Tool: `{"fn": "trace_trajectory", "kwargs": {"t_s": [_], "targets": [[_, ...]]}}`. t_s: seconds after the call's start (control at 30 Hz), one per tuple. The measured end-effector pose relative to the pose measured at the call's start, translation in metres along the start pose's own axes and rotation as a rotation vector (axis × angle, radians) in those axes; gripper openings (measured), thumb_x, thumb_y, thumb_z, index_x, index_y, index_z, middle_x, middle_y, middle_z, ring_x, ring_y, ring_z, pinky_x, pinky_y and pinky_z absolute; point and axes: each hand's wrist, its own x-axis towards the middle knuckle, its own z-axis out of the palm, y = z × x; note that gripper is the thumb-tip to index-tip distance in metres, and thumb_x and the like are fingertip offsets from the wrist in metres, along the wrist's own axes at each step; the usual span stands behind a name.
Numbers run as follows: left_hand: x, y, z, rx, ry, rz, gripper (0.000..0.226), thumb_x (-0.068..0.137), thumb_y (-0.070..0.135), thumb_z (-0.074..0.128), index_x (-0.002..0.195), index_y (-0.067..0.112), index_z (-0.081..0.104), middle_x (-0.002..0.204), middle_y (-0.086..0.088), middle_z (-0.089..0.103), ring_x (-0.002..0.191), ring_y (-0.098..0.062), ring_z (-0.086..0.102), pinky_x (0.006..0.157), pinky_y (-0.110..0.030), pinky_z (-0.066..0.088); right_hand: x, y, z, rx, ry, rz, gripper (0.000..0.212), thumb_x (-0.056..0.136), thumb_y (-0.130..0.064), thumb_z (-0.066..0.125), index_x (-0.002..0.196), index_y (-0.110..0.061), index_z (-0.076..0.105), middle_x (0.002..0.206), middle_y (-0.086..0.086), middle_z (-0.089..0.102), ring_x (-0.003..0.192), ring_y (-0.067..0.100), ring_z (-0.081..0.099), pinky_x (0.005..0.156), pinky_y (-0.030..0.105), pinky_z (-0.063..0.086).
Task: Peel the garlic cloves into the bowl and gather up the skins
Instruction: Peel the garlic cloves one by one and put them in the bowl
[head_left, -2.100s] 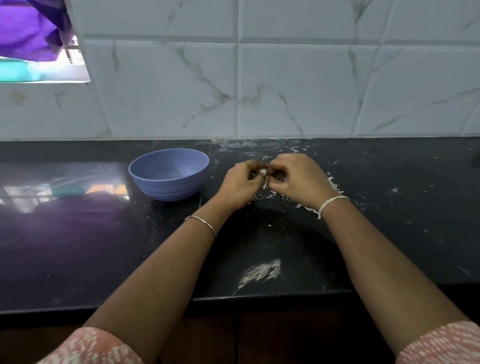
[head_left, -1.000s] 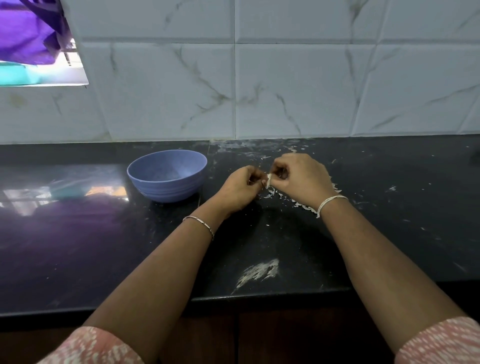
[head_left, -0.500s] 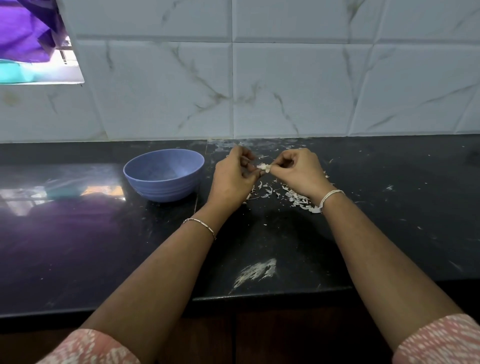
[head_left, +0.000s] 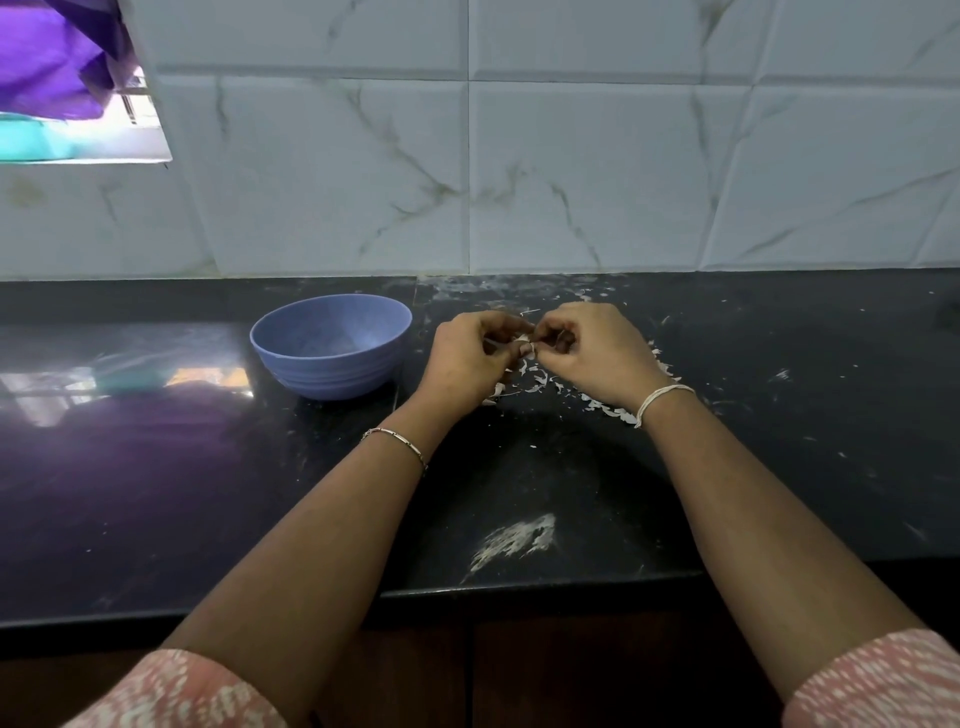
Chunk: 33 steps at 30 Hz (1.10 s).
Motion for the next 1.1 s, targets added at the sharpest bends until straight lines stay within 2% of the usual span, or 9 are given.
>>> {"fn": "trace_trajectory", "kwargs": {"t_s": [0.2,0.37,0.43,0.5,0.6,0.7,0.77,0.9,1.1], "targets": [[-0.001,0.006,-0.002,-0.094,-0.001,-0.065,0.019,0.086,-0.002,0.069,0.093,0.015,0.069,0.079,-0.005,0.067,0.062,-0.014,0.064,0.063,-0.032,0.061,-0.002,-0.004,-0.001,-0.153,0.076,0.008,0.013,0.082,-0.033,0.063,0.089,-0.027,0.072,0.085,-0.010,0.064,0.081,0.011,0.059,0.066,0.027,0.046],[0.000,0.004,-0.003,-0.146,-0.014,-0.124,0.018,0.089,-0.007,0.063,0.103,0.001,0.068,0.080,-0.010,0.066,0.056,-0.009,0.062,0.062,-0.028,0.061,-0.002,0.001,-0.006,-0.257,0.172,0.068,0.010,0.082,-0.029,0.059,0.079,-0.021,0.064,0.082,-0.007,0.062,0.078,0.015,0.056,0.061,0.026,0.037],[0.000,0.002,-0.006,-0.171,-0.004,-0.142,0.017,0.089,-0.006,0.064,0.103,0.003,0.068,0.086,-0.016,0.069,0.064,-0.015,0.065,0.070,-0.037,0.062,-0.003,0.009,-0.013,-0.202,0.193,0.131,0.011,0.084,-0.030,0.061,0.082,-0.023,0.068,0.083,-0.010,0.065,0.079,0.014,0.060,0.065,0.026,0.041],[-0.001,0.001,-0.008,-0.174,0.002,-0.135,0.018,0.088,-0.002,0.068,0.102,0.008,0.068,0.091,-0.018,0.070,0.071,-0.019,0.066,0.073,-0.041,0.062,-0.004,0.013,-0.015,-0.099,0.107,0.156,0.015,0.090,-0.034,0.062,0.092,-0.026,0.073,0.086,-0.013,0.067,0.084,0.012,0.063,0.072,0.027,0.047],[-0.002,0.002,-0.005,-0.196,-0.007,-0.139,0.021,0.085,-0.002,0.070,0.106,0.001,0.067,0.086,-0.016,0.068,0.064,-0.016,0.065,0.060,-0.028,0.061,-0.002,0.008,-0.008,0.208,-0.033,0.158,0.022,0.092,-0.038,0.064,0.102,-0.021,0.075,0.089,-0.011,0.069,0.084,0.007,0.066,0.079,0.025,0.050],[-0.001,0.000,-0.001,-0.279,-0.010,-0.187,0.022,0.088,-0.006,0.065,0.110,-0.006,0.065,0.084,-0.014,0.069,0.060,-0.014,0.066,0.055,-0.022,0.057,0.001,0.004,0.001,0.393,-0.042,0.155,0.020,0.082,-0.017,0.078,0.101,-0.017,0.073,0.086,-0.005,0.071,0.080,0.005,0.067,0.075,0.011,0.052],[0.000,0.000,-0.002,-0.314,-0.015,-0.203,0.021,0.090,-0.005,0.063,0.111,-0.003,0.064,0.085,-0.013,0.070,0.063,-0.017,0.068,0.056,-0.022,0.057,0.003,0.003,0.005,0.379,0.009,0.157,0.021,0.078,-0.008,0.078,0.093,-0.019,0.070,0.080,-0.006,0.069,0.074,0.006,0.065,0.071,0.009,0.051],[-0.001,0.002,-0.002,-0.367,-0.021,-0.218,0.023,0.089,-0.002,0.067,0.112,0.000,0.064,0.091,-0.016,0.071,0.070,-0.023,0.069,0.058,-0.025,0.058,0.005,0.002,0.008,0.308,0.124,0.092,0.020,0.078,-0.006,0.073,0.082,-0.025,0.067,0.074,-0.008,0.068,0.066,0.004,0.061,0.066,0.012,0.050],[-0.002,0.002,-0.004,-0.399,0.002,-0.219,0.018,0.087,-0.001,0.069,0.105,0.001,0.067,0.092,-0.021,0.072,0.070,-0.026,0.069,0.061,-0.027,0.059,0.001,0.000,0.008,0.283,0.128,0.000,0.016,0.078,-0.006,0.073,0.090,-0.015,0.075,0.079,-0.002,0.072,0.070,0.009,0.065,0.072,0.021,0.055]]}}
